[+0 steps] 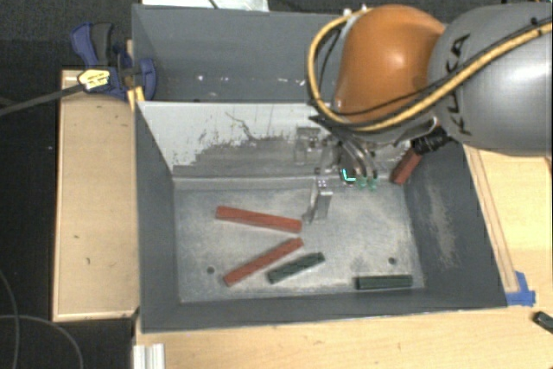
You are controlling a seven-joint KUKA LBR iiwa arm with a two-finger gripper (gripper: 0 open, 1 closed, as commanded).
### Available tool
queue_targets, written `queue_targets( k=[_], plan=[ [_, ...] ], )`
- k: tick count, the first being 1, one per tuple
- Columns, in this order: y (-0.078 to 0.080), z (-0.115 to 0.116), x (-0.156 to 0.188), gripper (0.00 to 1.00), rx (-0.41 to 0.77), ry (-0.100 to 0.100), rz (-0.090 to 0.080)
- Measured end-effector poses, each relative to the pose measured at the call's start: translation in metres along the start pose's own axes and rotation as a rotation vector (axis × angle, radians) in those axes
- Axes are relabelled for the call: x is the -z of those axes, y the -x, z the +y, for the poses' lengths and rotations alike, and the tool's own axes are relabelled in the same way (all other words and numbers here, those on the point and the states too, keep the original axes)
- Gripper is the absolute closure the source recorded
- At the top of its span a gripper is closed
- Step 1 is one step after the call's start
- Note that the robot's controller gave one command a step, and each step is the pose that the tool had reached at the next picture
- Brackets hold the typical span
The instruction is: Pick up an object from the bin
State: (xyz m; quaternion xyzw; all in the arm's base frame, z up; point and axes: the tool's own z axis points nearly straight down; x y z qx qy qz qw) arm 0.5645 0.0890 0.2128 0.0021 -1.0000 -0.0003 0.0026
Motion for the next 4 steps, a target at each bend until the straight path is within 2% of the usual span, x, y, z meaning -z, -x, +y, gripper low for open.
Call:
queue_targets(
  k=[1, 2, 3, 4],
  plan=[
    [-0.01, -0.0195, -0.1463, 0.0, 0.075, -0.001, 0.001],
    [-0.0055, -0.0184, -0.1383, 1.0, 0.07, 0.002, -0.014],
    [-0.0067, -0.0189, -0.1412, 0.0, 0.067, 0.001, -0.01],
    [-0.0066, -0.019, -0.1404, 1.0, 0.066, 0.001, -0.009]
  ],
)
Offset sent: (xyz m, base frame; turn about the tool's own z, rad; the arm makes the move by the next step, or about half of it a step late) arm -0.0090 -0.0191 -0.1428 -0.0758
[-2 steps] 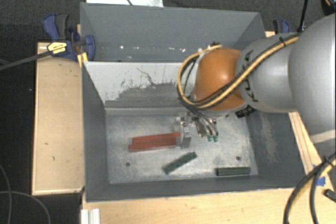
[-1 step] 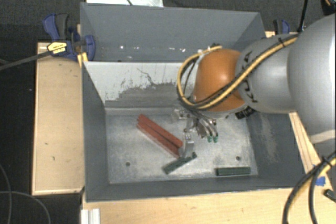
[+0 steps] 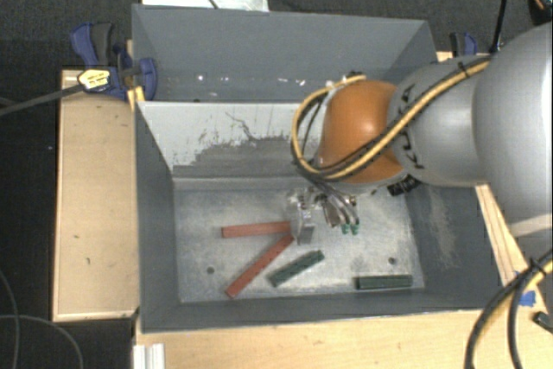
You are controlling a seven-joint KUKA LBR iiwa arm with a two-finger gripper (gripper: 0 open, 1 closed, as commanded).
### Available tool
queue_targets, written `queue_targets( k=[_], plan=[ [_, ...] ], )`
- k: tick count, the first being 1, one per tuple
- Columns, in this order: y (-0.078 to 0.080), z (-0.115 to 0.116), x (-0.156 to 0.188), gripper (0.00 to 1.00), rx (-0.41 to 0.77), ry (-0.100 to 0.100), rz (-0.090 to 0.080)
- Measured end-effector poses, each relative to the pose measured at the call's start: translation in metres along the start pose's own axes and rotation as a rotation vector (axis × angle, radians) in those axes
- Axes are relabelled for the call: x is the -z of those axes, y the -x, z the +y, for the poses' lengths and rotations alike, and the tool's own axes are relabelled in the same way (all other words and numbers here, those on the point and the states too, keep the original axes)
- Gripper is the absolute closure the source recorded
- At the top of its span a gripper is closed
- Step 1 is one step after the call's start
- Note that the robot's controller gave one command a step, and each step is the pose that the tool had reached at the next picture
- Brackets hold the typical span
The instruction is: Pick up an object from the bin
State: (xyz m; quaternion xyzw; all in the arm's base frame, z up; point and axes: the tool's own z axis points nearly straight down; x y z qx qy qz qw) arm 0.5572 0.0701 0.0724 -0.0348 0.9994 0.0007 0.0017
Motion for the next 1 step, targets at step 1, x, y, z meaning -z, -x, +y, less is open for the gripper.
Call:
queue_targets(
  k=[1],
  plan=[
    [0.0039, 0.0042, 0.1513, 1.0, -0.039, 0.0, -0.008]
  ],
)
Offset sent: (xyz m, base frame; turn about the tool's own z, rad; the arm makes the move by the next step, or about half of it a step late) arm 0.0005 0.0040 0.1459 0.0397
